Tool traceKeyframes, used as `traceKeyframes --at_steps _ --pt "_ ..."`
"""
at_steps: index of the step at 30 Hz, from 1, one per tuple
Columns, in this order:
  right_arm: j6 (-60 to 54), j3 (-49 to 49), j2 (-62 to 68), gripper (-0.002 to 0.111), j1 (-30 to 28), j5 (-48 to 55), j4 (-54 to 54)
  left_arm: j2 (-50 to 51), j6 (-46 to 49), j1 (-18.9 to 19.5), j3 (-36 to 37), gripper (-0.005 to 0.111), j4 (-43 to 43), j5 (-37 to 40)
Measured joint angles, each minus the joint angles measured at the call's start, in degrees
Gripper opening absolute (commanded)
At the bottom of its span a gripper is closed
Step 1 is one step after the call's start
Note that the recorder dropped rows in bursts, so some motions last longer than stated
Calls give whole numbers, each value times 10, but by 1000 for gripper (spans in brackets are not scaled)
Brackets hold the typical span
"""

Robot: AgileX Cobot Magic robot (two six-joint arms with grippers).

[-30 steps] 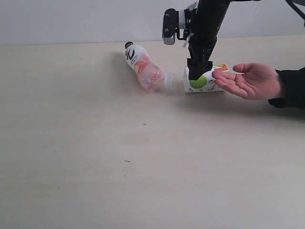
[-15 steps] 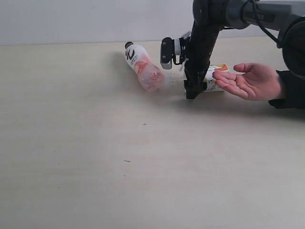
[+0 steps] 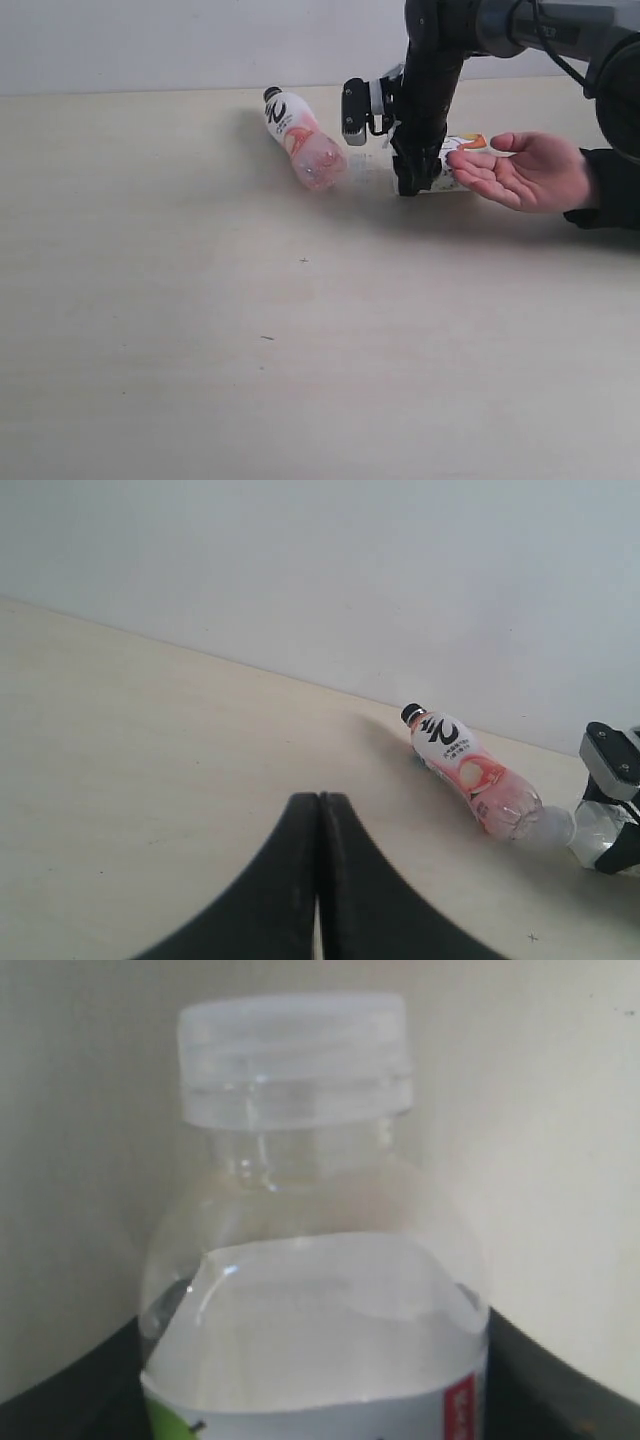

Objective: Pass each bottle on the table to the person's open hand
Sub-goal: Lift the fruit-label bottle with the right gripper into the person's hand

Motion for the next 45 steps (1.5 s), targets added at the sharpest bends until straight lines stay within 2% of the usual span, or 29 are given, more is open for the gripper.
traceKeyframes --at_steps 10,14,18,23,32,39,45 --pt "28 0 -80 0 35 12 -4 0 0 0 0 0 0 0" --pt "74 0 -120 0 45 10 -4 0 0 0 0 0 0 0" --pt "182 0 -157 0 45 10 -17 0 0 0 0 0 0 0" --pt "353 0 -185 0 44 53 -85 0 0 0 0 0 0 0" --pt "482 7 -263 0 -33 71 23 0 0 0 0 0 0 0" --pt "527 98 -340 0 -86 73 26 0 0 0 0 0 0 0" --pt "548 165 -372 0 -97 76 26 0 0 0 0 0 0 0"
